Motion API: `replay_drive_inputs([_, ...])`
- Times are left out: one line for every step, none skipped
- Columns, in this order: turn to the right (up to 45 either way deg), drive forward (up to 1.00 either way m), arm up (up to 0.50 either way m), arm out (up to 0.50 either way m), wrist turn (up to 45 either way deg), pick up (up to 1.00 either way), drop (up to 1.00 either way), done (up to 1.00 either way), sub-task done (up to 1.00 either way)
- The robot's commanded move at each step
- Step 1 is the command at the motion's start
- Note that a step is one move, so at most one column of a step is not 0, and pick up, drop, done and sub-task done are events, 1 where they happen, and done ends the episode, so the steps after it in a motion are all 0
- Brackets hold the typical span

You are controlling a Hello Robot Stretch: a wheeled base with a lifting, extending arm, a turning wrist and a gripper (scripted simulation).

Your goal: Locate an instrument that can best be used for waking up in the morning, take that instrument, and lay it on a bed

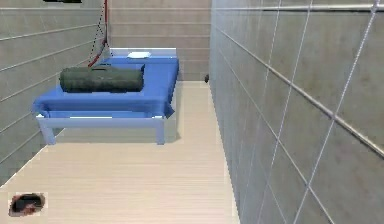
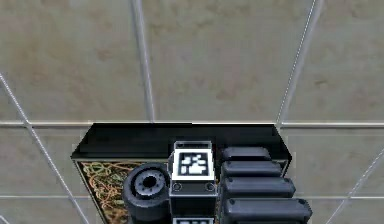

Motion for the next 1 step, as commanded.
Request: replay_drive_inputs([0.0, 1.00, 0.00, 0.00, 0.0, 0.00, 0.00, 0.00, 0.00])
